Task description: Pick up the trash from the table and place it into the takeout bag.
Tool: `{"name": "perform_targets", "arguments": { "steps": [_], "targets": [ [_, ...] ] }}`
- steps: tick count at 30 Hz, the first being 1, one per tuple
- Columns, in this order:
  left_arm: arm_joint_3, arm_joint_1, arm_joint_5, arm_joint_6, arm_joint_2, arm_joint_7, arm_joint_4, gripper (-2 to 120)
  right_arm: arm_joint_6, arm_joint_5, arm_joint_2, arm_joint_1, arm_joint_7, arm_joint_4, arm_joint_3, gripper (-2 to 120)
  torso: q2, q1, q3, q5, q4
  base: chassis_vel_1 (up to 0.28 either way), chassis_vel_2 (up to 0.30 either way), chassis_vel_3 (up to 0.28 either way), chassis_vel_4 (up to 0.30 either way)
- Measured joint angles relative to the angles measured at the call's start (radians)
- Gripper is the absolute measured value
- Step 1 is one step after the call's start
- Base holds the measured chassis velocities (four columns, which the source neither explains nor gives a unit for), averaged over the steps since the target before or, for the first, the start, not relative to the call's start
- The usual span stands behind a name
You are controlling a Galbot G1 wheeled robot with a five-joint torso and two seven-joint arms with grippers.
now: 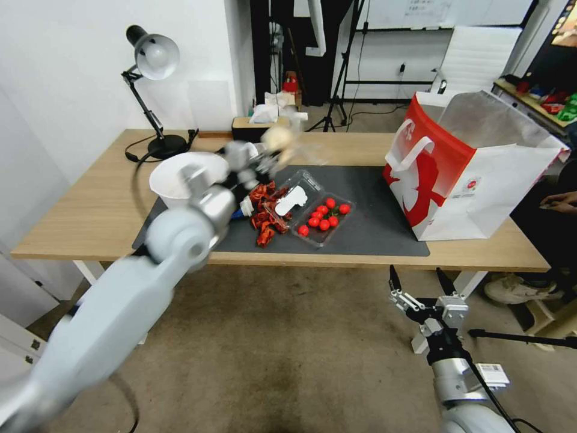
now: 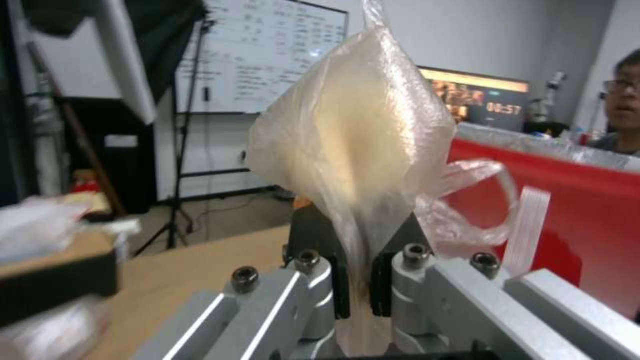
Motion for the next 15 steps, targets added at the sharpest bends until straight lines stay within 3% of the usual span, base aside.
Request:
{"name": "perform_targets", "arguments": {
  "steps": [3, 4, 7, 8, 10, 11, 13, 15],
  "targets": [
    [0.115, -0.173, -0.03, 0.0, -0.116, 0.0, 0.165, 4, 0.0, -0.005, 0.011, -0.005, -0.002, 0.001, 0.005, 100, 0.0, 0.0, 0.0, -0.0004, 0.0004, 0.0, 0.0, 0.0, 0.0],
    [0.115, -0.173, -0.03, 0.0, -0.116, 0.0, 0.165, 4, 0.0, -0.005, 0.011, -0.005, -0.002, 0.001, 0.005, 100, 0.0, 0.0, 0.0, -0.0004, 0.0004, 0.0, 0.0, 0.0, 0.0],
    [0.206, -0.299, -0.056, -0.001, -0.236, 0.027, 0.289, 4, 0.0, -0.01, 0.019, -0.005, -0.003, 0.001, 0.008, 100, 0.0, 0.0, 0.0, -0.0004, 0.0003, 0.0, 0.0, 0.0, 0.0],
    [0.206, -0.299, -0.056, -0.001, -0.236, 0.027, 0.289, 4, 0.0, -0.01, 0.019, -0.005, -0.003, 0.001, 0.008, 100, 0.0, 0.0, 0.0, -0.0004, 0.0003, 0.0, 0.0, 0.0, 0.0],
    [0.249, -0.356, -0.072, -0.005, -0.309, 0.044, 0.358, 4, 0.001, -0.012, 0.025, -0.005, -0.003, 0.001, 0.011, 100, 0.0, 0.0, 0.0, -0.0001, 0.0002, 0.0, 0.0, 0.0, 0.0],
    [0.249, -0.356, -0.072, -0.005, -0.309, 0.044, 0.358, 4, 0.001, -0.012, 0.025, -0.005, -0.003, 0.001, 0.011, 100, 0.0, 0.0, 0.0, -0.0001, 0.0002, 0.0, 0.0, 0.0, 0.0],
    [0.282, -0.402, -0.08, -0.005, -0.393, 0.059, 0.441, 4, 0.001, -0.015, 0.032, -0.006, -0.004, 0.001, 0.017, 100, 0.0, 0.0, 0.0, -0.0004, 0.0003, 0.0, 0.0, 0.0, 0.0],
    [0.289, -0.413, -0.082, -0.005, -0.416, 0.061, 0.465, 4, 0.002, -0.015, 0.033, -0.008, -0.005, 0.001, 0.021, 100, 0.0, 0.0, 0.0, -0.0004, 0.0006, 0.0, 0.0, 0.0, 0.0]
  ]
}}
